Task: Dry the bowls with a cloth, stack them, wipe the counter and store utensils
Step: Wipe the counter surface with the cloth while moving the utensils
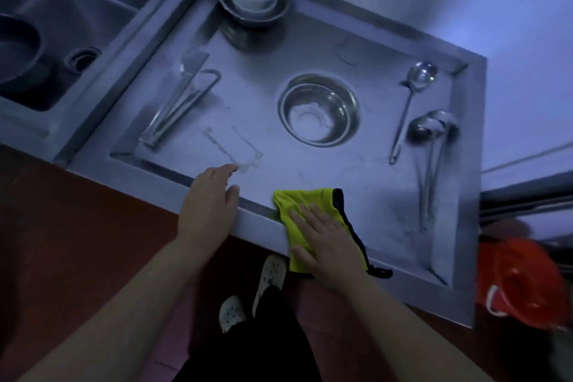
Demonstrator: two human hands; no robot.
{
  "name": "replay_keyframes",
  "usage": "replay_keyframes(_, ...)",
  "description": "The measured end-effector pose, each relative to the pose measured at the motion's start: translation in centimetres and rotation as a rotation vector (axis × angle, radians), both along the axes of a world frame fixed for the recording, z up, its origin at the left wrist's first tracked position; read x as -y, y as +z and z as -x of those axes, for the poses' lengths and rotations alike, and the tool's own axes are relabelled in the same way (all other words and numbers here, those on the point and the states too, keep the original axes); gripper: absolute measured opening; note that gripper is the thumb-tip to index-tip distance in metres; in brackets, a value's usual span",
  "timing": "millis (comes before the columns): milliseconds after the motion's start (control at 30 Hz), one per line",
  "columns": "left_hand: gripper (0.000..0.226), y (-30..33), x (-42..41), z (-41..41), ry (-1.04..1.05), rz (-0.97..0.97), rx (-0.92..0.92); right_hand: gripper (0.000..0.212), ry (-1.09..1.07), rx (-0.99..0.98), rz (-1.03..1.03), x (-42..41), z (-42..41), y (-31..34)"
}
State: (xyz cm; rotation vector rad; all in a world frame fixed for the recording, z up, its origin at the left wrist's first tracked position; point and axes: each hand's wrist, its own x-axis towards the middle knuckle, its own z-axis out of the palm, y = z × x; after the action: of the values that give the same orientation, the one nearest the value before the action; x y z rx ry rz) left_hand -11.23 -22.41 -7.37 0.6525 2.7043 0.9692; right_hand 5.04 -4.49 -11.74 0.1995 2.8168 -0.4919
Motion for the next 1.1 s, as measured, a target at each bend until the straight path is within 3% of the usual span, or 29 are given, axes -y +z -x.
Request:
replay_keyframes(100, 0.036, -0.3, -2.4, -0.7, -0.048, 0.007, 0.036, 0.057, -0.086, 0.08, -0.003, -4.3, -3.5, 0.3)
replay_keyframes(167, 0.037, -0.5, -3.3, -0.9, -0.059, 0.022, 0.054, 0.054, -0.145, 0.131, 0.099, -6.3, -4.7, 0.5)
replay_keyframes(267, 0.038, -0.8, -4.0, -0.5, -0.042, 0.021, 0.073, 0.047, -0.076, 0.172, 0.183, -7.9, -4.0, 0.4)
replay_keyframes(533, 0.038, -2.3, -6.3, 2.8, 0.074, 0.103, 0.073, 0.054, 0.299, -0.004, -0.08, -6.1, 8.3, -1.9)
replay_keyframes(700, 0.039, -3.4, -9.8, 5.5, 0.09, 0.168, 0.06, 0.056, 0.236, -0.063, -0.152, -8.4, 14.4, -2.8)
replay_keyframes(833, 0.039, -4.4, -14.2, 7.9, -0.053, 0.245, -0.006, 0.052, 0.1, -0.139, -0.173, -10.9, 15.2, -2.6)
replay_keyframes(967, 0.042, -4.8, -17.4, 10.2, -0.308, 0.312, -0.192, 0.062, 0.09, -0.274, -0.152, -14.7, 15.9, -2.4)
replay_keyframes(1100, 0.038, -5.2, -18.0, 11.8, -0.526, 0.502, -0.325, 0.035, -0.071, -0.461, -0.079, -17.3, 18.0, -1.5)
